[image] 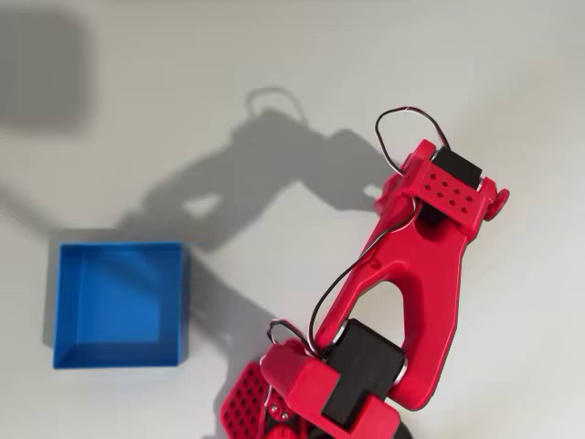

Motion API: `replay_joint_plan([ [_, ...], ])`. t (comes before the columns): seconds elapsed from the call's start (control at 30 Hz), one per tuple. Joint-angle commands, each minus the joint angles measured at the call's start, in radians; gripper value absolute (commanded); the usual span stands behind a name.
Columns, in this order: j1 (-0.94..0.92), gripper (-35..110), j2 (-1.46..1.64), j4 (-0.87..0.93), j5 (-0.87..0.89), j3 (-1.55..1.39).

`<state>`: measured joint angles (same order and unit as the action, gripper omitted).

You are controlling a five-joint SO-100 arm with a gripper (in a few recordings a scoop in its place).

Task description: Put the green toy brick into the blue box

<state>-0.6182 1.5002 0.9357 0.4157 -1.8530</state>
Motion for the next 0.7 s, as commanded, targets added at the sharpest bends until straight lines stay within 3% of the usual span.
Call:
replay_joint_plan([
  [0.0, -0.026, 8, 0.006, -0.009, 0.011, 0.034],
  [0.13, -0.026, 0, -0.009, -0.011, 0.012, 0.038],
  [0.37, -0.014, 0, 0.005, 0.023, -0.003, 0.066],
  [0.67, 0.132, 0, 0.048, 0.296, 0.002, 0.21],
])
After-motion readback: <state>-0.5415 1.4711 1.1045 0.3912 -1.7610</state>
